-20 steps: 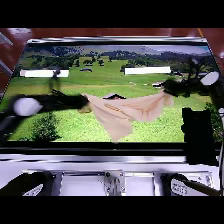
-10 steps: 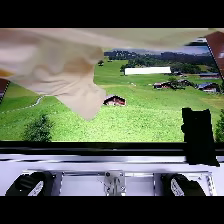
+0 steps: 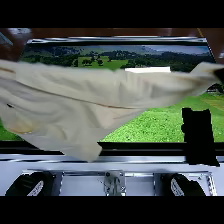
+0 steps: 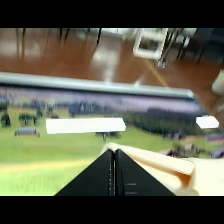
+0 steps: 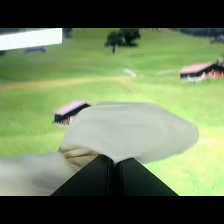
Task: Fold the shirts.
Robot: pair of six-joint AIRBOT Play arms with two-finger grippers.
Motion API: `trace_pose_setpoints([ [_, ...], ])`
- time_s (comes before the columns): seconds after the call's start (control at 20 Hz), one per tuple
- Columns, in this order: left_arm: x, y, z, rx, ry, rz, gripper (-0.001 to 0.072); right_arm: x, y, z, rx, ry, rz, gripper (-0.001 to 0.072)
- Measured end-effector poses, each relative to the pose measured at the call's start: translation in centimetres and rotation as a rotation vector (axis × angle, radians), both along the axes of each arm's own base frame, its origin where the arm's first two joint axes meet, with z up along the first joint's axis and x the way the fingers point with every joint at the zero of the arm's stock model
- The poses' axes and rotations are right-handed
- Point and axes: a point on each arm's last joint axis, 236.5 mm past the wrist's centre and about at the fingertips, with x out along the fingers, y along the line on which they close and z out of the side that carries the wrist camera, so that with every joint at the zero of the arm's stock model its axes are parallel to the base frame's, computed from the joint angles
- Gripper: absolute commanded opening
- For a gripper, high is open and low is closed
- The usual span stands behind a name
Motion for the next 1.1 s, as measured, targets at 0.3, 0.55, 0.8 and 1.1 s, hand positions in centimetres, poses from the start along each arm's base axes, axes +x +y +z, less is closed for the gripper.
trace_pose_setpoints([
  [0.3,1.9,-1.1,-11.8,0.114,0.329,-0.051,0.0036,-3.1,1.1,-8.9,0.013,0.393,0.103,0.0057],
  [0.55,3.3,-1.5,-20.8,0.146,0.530,-0.061,0.0036,-4.5,1.8,-17.7,0.078,0.662,0.135,0.0058],
  [0.8,7.0,-1.9,-28.4,0.085,0.616,-0.007,0.0036,0.2,1.9,-25.2,0.178,0.752,0.064,0.0066],
  [1.1,10.9,-3.3,-36.0,-0.041,0.742,0.041,0.0036,7.6,3.2,-34.2,0.382,0.814,-0.057,0.0347],
])
